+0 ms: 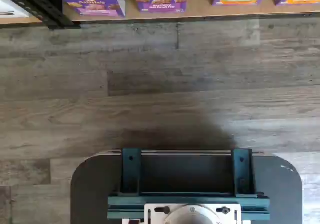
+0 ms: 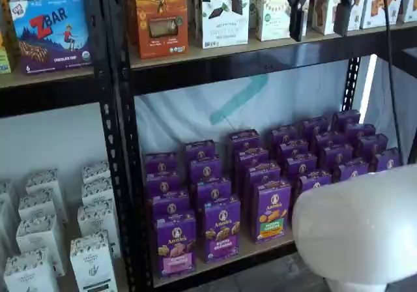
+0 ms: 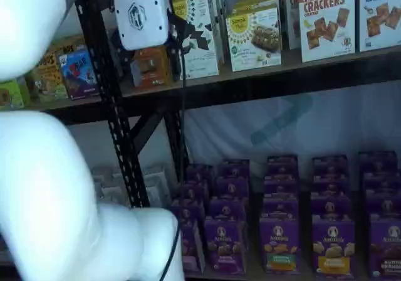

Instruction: Pick up the purple box with a pink patch in the middle, on the bottom shelf, the first box from the left

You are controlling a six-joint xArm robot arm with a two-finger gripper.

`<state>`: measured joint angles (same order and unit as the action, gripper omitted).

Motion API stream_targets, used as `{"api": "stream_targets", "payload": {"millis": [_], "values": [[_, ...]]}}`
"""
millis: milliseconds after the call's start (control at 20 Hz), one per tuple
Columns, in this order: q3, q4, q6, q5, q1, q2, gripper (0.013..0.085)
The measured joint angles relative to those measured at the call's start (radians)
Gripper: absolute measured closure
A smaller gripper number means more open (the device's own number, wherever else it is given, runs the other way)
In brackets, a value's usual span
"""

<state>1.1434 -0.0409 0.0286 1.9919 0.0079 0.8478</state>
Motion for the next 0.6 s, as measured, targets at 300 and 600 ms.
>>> {"api": "stream_targets", "payload": {"millis": [300,600], "values": [[-0.008,-0.057,-0.027,-0.011,-0.050,0.008,0.0130],[-0.025,-0.032,-0.005,-0.023,-0.016,0.008,0.0130]]}}
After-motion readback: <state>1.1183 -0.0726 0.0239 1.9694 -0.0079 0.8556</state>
